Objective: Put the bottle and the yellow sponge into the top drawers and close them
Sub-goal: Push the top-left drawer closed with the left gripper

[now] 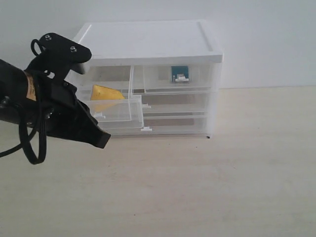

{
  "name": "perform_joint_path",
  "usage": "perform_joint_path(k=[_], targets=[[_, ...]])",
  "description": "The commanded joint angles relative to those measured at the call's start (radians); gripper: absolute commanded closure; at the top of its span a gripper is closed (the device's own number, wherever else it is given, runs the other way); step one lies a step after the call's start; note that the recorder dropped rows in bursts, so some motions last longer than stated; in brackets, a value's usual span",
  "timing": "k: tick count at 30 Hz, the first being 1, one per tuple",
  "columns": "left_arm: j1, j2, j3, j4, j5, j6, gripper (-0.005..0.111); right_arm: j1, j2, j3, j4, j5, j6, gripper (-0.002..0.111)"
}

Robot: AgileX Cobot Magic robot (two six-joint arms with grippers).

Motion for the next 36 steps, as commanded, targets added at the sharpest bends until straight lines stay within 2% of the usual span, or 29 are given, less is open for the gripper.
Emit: perform_joint_path(k=[1, 10, 11, 13, 17, 24, 28, 36], targets=[[-0.005, 0.052, 0.003, 0.020, -0.100, -0.004, 0.103, -0.009, -0.005, 0.000, 0.002, 0.000, -0.007, 0.108], [-0.005, 0.109, -0.002, 0.299, -0.165, -0.228, 0.103, -0.009, -0.005, 0.000, 0.002, 0.000, -0.007, 0.108], [-0.003, 0.109, -0.002, 0.372, -0.174, -0.283, 0.103, -0.009, -0.005, 0.000, 0.002, 0.000, -0.007, 0.108], [0.017, 0.109, -0.002, 0.425, -0.197, -0.337, 0.103, -0.009, -0.005, 0.000, 0.002, 0.000, -0.007, 0.108], [0.093, 0.125, -0.002, 0.427, -0.303, -0.339, 0.103, -0.009, -0.005, 0.000, 0.002, 0.000, -0.007, 0.108], [0.157, 0.187, -0.007, 0.462, -0.514, -0.339, 0.103, -0.009, -0.005, 0.000, 0.002, 0.000, -0.007, 0.108], [0.206, 0.241, -0.053, 0.462, -0.536, -0.339, 0.103, -0.009, -0.005, 0.000, 0.002, 0.000, -0.007, 0.108], [0.252, 0.334, -0.155, 0.469, -0.579, -0.336, 0.103, -0.009, -0.005, 0.000, 0.002, 0.000, -0.007, 0.108]])
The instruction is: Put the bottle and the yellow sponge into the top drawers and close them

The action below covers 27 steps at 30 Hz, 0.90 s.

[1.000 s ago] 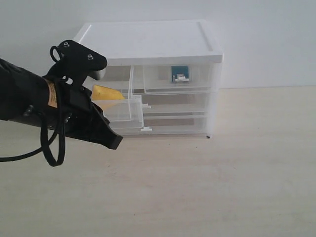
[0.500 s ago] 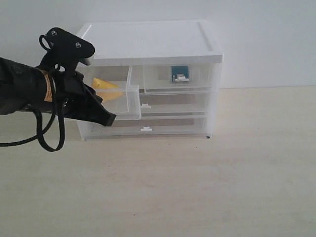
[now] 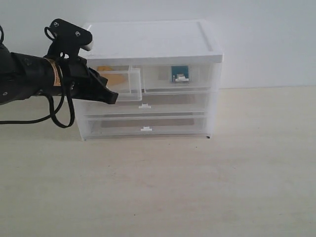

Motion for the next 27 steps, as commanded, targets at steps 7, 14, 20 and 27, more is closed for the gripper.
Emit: perform_joint_path(k=[7, 14, 20, 27], targets=[[0.019, 0.107, -0.124, 0.008, -0.033, -0.003, 0.103, -0.009, -0.005, 0.000, 0.002, 0.000, -0.007, 0.108], [0.019, 0.117, -0.137, 0.013, -0.004, 0.009, 0.103, -0.009, -0.005, 0.000, 0.002, 0.000, -0.007, 0.108], [0.017, 0.067, -0.124, -0.009, 0.171, -0.016, 0.103, -0.009, -0.005, 0.000, 0.002, 0.000, -0.007, 0.108], [0.017, -0.082, -0.021, -0.076, 0.241, -0.016, 0.103, -0.009, -0.005, 0.000, 0.002, 0.000, -0.007, 0.108]])
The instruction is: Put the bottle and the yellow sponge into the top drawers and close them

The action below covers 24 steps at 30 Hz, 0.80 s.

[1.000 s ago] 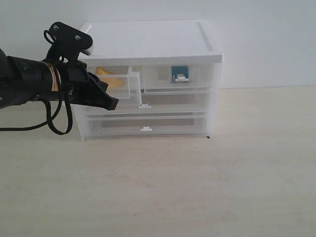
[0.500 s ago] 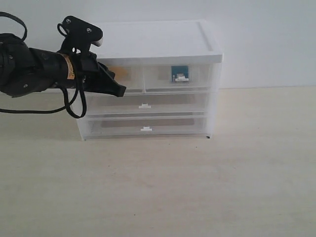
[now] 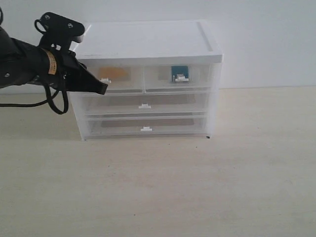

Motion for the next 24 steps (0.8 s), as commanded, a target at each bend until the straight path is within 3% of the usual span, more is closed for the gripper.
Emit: perform_joint_path(k=[1, 9, 19, 24], targets=[[0.000, -0.107, 0.076, -0.051, 0.038, -0.013, 0.103, -0.009, -0.005, 0.000, 0.002, 0.000, -0.007, 0.108], [0.000, -0.324, 0.225, -0.075, 0.128, -0.013, 0.103, -0.009, -0.005, 0.000, 0.002, 0.000, -0.007, 0.108], [0.000, -0.689, 0.426, -0.258, 0.168, -0.013, 0.103, -0.009, -0.005, 0.000, 0.002, 0.000, -0.007, 0.108], [0.000, -0.880, 0.508, -0.278, 0.195, -0.035, 0.103, -0.009, -0.005, 0.000, 0.002, 0.000, -0.007, 0.108]])
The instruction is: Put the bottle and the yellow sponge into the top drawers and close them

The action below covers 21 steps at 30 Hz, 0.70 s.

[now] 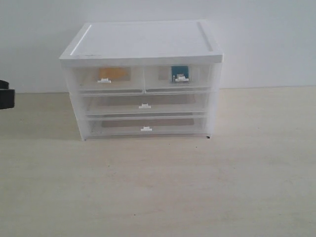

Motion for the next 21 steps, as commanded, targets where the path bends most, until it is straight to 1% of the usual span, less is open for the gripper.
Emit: perform_joint_path(k=[1, 5, 12, 18, 21], targets=[[0.000, -0.163, 0.066, -0.028, 0.050, -0.045, 0.103, -0.009, -0.005, 0.000, 0.002, 0.000, -0.007, 0.108], [0.000, -0.291, 0.079, -0.028, 0.095, -0.045, 0.103, -0.009, -0.005, 0.000, 0.002, 0.000, -0.007, 0.108], [0.000, -0.445, 0.079, -0.019, 0.113, -0.027, 0.103, -0.009, -0.005, 0.000, 0.002, 0.000, -0.007, 0.108], [0.000, -0.485, 0.081, 0.021, 0.169, 0.012, 0.103, -0.009, -0.005, 0.000, 0.002, 0.000, -0.007, 0.108], [0.000, -0.485, 0.110, 0.019, 0.136, 0.023, 0.103, -0.009, -0.005, 0.000, 0.002, 0.000, -0.007, 0.108]])
